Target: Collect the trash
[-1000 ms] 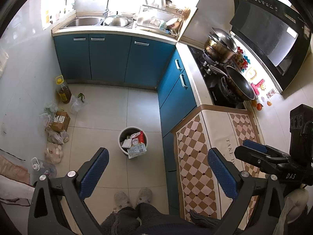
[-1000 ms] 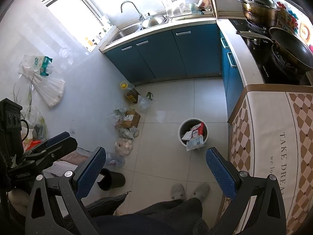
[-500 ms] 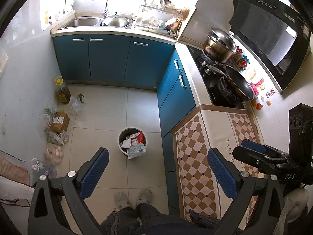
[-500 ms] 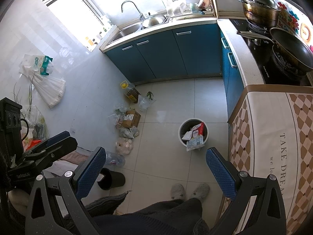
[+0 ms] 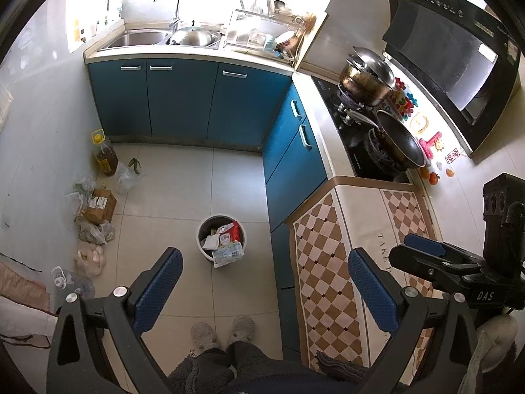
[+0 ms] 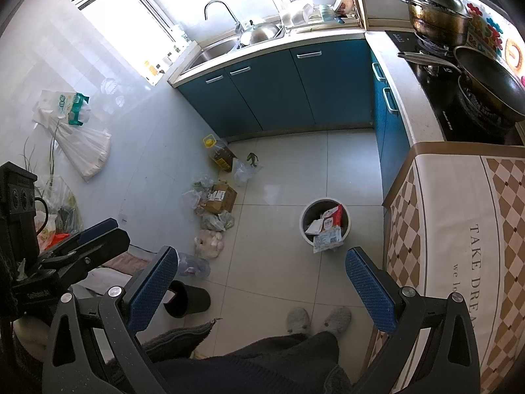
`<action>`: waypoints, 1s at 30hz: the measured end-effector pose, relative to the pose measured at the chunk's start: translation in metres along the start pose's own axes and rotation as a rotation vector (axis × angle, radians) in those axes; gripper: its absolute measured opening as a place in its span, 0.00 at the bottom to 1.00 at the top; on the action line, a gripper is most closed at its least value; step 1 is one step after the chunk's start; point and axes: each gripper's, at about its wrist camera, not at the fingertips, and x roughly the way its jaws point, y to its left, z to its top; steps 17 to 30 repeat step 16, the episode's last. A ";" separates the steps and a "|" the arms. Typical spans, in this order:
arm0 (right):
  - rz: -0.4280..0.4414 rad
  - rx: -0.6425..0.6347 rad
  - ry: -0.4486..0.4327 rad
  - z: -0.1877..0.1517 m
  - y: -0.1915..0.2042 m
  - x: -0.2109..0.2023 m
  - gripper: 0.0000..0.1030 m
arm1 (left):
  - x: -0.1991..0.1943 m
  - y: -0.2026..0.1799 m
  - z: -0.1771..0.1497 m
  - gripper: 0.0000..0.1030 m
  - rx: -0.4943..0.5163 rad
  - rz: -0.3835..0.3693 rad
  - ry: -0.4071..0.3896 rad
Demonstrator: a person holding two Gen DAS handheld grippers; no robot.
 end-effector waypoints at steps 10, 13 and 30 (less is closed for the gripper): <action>0.005 -0.007 0.000 0.000 0.002 -0.001 1.00 | 0.000 0.000 -0.001 1.00 -0.001 -0.001 0.000; 0.005 -0.008 0.001 0.000 0.002 -0.001 1.00 | -0.002 -0.005 0.003 1.00 0.002 0.002 -0.009; 0.006 -0.010 0.000 0.001 0.003 -0.002 1.00 | -0.003 -0.011 0.010 1.00 0.010 -0.001 -0.011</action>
